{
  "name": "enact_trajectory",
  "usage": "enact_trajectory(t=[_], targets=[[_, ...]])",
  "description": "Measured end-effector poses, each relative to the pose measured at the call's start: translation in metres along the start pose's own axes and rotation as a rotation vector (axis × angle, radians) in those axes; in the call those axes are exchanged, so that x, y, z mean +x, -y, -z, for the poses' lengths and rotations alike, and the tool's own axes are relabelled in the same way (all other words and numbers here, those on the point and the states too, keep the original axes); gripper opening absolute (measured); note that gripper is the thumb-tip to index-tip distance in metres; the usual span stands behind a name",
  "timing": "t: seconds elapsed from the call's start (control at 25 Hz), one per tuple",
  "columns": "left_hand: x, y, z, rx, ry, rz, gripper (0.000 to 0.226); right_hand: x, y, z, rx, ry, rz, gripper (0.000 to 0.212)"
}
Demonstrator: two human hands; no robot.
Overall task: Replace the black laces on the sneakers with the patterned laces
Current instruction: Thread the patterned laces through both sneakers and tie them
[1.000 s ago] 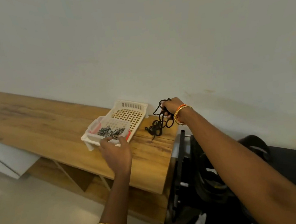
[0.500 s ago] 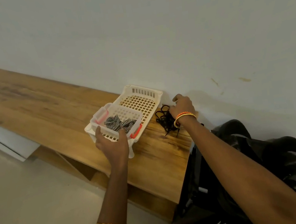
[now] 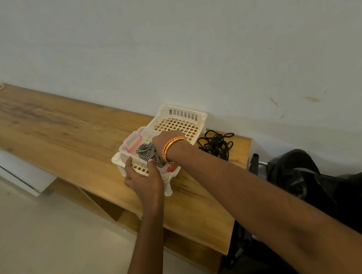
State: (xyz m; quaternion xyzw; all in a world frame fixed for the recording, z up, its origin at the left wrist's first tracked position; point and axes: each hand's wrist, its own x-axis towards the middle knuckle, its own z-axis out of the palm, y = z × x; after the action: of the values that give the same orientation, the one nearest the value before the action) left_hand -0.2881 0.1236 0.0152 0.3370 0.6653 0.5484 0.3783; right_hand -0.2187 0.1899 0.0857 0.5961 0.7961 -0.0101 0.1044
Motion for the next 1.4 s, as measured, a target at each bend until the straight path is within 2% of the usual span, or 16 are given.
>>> enact_trajectory(t=[0.08, 0.2, 0.32, 0.4, 0.44, 0.52, 0.6, 0.72, 0.8, 0.92, 1.04, 1.16, 1.28, 1.4], targets=[[-0.001, 0.000, 0.000, 0.005, 0.006, 0.009, 0.060, 0.001, -0.001, -0.002, 0.077, -0.023, -0.008, 0.036], [0.000, 0.000, 0.001, 0.026, 0.019, 0.028, 0.057, -0.007, -0.016, 0.004, 0.390, -0.066, -0.050, 0.013], [-0.006, -0.012, 0.001, 0.112, -0.069, 0.020, 0.059, -0.025, -0.043, 0.028, 0.800, -0.170, -0.103, 0.019], [-0.016, -0.029, -0.001, 0.191, -0.144, -0.068, 0.065, -0.047, -0.062, 0.052, 1.019, -0.245, -0.078, 0.013], [-0.021, -0.039, -0.001, 0.203, -0.122, -0.141, 0.069, -0.061, -0.071, 0.065, 1.099, -0.275, -0.070, 0.012], [-0.034, -0.062, -0.004, 0.116, 0.057, -0.275, 0.071, -0.093, -0.087, 0.089, 1.209, -0.330, -0.048, 0.013], [-0.055, -0.087, -0.009, 0.014, 0.323, -0.326, 0.065, -0.128, -0.101, 0.107, 1.262, -0.375, -0.035, 0.013], [-0.090, -0.106, -0.023, -0.031, 0.602, -0.400, 0.030, -0.178, -0.123, 0.114, 1.318, -0.438, -0.071, 0.013], [-0.115, -0.108, -0.031, -0.081, 0.723, -0.396, 0.015, -0.214, -0.139, 0.107, 1.381, -0.495, -0.133, 0.019], [-0.148, -0.097, -0.038, -0.073, 0.931, -0.315, 0.017, -0.269, -0.163, 0.081, 1.452, -0.558, -0.257, 0.012], [-0.179, -0.085, -0.039, -0.047, 1.183, -0.185, 0.020, -0.319, -0.188, 0.042, 1.484, -0.654, -0.484, 0.010], [-0.205, -0.080, -0.042, -0.080, 1.252, -0.033, 0.022, -0.366, -0.211, -0.002, 1.570, -0.798, -0.746, 0.010], [-0.217, -0.081, -0.049, -0.096, 1.287, 0.089, 0.022, -0.403, -0.223, -0.040, 1.656, -0.882, -0.909, 0.010], [-0.219, -0.076, -0.057, 0.145, 1.105, -0.016, 0.024, -0.429, -0.228, -0.066, 1.669, -0.938, -1.021, 0.010]])
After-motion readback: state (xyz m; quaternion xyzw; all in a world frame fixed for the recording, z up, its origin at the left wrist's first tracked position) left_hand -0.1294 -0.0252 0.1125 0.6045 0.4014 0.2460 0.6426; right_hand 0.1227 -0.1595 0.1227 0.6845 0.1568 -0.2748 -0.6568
